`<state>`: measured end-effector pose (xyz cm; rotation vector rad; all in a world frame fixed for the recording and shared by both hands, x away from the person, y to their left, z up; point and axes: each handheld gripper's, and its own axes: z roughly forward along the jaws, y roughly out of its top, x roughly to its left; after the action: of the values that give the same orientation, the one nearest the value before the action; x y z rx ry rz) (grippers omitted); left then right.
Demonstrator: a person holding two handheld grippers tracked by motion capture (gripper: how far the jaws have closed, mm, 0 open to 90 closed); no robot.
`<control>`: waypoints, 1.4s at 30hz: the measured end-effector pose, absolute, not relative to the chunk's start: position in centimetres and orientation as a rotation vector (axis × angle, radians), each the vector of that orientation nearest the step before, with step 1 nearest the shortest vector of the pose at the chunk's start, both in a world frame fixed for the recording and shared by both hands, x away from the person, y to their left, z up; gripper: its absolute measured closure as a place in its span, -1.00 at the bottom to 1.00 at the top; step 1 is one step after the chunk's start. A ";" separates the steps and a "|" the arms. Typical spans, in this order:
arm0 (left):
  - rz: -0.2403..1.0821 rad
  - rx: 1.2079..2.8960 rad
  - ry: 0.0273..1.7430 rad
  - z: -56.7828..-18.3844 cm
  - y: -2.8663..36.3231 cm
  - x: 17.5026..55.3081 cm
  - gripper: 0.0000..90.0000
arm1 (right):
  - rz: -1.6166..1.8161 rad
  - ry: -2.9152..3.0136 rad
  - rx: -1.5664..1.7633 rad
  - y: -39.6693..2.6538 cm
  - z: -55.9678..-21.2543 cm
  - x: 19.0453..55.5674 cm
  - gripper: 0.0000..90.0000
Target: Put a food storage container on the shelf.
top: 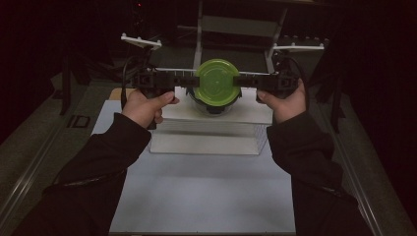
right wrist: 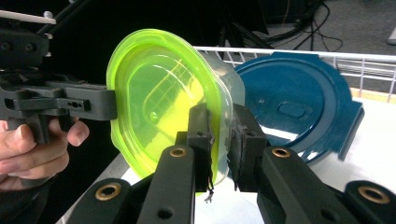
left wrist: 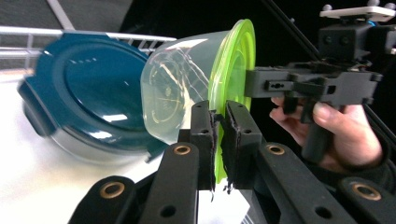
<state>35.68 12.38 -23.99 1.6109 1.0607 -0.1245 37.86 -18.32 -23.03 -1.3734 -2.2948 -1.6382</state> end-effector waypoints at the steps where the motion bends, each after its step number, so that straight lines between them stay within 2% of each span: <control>1: -0.125 1.608 1.067 -24.0 12.4 36.0 0.83 | -1.630 -2.296 -1.387 -18.2 -22.9 38.2 0.77; 13: -0.204 1.588 1.110 -25.2 12.3 38.9 0.81 | -1.561 -2.255 -1.482 -18.2 -23.4 40.6 0.77; 30: -0.227 1.546 1.169 -26.1 11.7 41.2 0.76 | -1.504 -2.168 -1.567 -18.6 -24.0 42.4 0.75; 42: -0.246 1.523 1.198 -26.9 11.5 42.4 0.56 | -1.502 -2.124 -1.616 -18.7 -24.4 43.5 0.54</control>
<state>42.35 11.51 -26.94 1.5226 1.1985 -0.2459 43.47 -18.74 -24.44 -1.6157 -2.1238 -1.5023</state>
